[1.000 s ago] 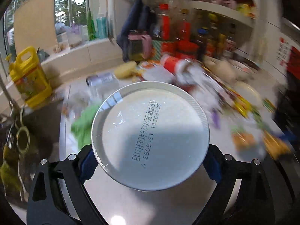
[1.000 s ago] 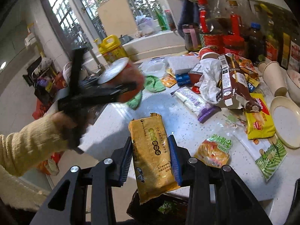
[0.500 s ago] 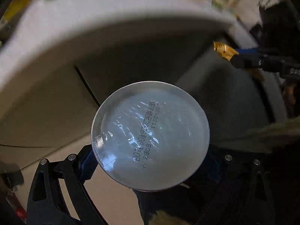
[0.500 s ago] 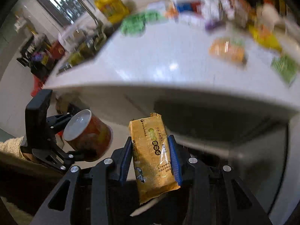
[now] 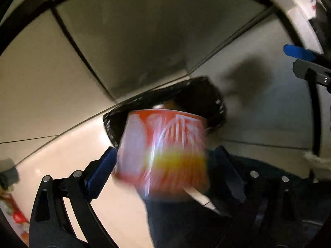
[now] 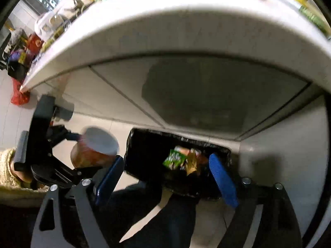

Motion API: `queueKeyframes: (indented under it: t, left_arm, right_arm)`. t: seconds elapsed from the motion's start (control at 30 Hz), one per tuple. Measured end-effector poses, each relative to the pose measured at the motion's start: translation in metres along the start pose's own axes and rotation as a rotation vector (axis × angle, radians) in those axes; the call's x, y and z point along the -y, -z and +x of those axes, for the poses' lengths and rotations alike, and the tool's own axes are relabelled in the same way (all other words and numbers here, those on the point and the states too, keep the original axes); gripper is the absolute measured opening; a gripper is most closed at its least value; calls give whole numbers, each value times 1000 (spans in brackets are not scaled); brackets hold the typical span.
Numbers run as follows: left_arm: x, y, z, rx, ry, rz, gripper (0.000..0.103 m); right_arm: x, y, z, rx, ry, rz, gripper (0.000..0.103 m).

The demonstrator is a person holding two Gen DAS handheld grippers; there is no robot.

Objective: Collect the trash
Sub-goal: 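Carry the plate and wafer pack down to the black bin and open both tools, then grasp the Sanzpie bread bag with the right tool while the left tool grasps the white foam block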

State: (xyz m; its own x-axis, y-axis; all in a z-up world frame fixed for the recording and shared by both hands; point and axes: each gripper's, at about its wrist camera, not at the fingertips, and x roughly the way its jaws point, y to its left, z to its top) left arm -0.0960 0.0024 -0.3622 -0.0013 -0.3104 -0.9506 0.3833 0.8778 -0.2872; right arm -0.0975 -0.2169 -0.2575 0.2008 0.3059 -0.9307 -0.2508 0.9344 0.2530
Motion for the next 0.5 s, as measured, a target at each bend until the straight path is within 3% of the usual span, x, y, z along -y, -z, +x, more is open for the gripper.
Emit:
queueKeyframes:
  t: [0.13,0.2,0.27,0.33,0.5]
  left_arm:
    - [2,-7,-24,51,20,-14,93]
    - [4,-4,-42,98,21,-10,93]
    - [7,-3,-57,141,23,-5,93]
    - [7,-9,-73,190,20,-5,93]
    - [16,-19,-102,284,22,-13,93]
  right_arm:
    - [4,-17,-40,102,-14,29,85]
    - [5,-33,-69,208,-1,45,87]
    - [6,-53,-91,302,34,66,99]
    - [8,-78,-103,391,71,88,98]
    - [29,-124,-98,458,146,137,98]
